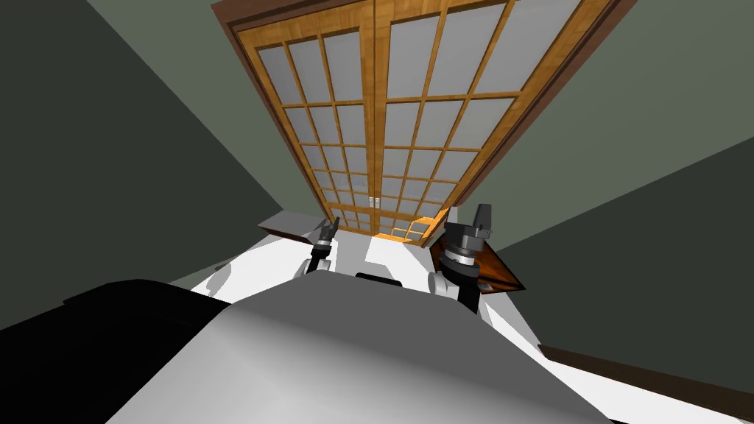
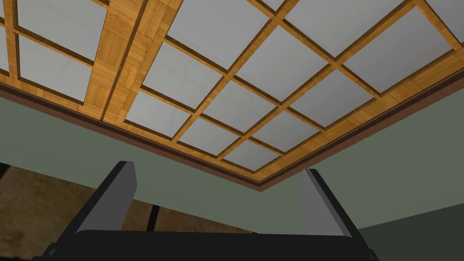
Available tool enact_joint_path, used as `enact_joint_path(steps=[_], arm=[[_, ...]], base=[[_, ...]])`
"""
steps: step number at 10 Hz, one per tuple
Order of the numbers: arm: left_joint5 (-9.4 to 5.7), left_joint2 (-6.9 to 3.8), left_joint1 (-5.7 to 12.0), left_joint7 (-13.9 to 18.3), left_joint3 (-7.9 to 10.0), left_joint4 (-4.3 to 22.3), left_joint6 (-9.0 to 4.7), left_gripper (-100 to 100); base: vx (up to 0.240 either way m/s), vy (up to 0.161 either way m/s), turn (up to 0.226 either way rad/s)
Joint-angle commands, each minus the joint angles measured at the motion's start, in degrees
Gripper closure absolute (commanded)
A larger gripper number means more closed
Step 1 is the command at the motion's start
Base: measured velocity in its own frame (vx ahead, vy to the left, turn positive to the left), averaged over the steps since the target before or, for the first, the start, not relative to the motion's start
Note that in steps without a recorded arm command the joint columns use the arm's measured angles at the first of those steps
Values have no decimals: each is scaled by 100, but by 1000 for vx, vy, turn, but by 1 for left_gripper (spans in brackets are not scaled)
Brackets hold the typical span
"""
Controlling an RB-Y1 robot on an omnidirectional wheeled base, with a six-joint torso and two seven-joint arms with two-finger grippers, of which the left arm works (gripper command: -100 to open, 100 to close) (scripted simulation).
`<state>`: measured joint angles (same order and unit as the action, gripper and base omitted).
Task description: Pull the door open
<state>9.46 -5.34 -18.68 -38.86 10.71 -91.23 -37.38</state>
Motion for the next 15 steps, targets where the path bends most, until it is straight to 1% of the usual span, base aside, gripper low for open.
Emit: enact_joint_path(steps=[1, 9, 15], arm=[[48, -3, 49, -207, 47, 216, -55, -100], [272, -5, 332, -1134, 283, 1347, -331, -100], [427, 26, 534, -1773, 445, 2125, -522, -100]], base=[[112, -11, -65], [103, -9, -67], [104, -4, -60]])
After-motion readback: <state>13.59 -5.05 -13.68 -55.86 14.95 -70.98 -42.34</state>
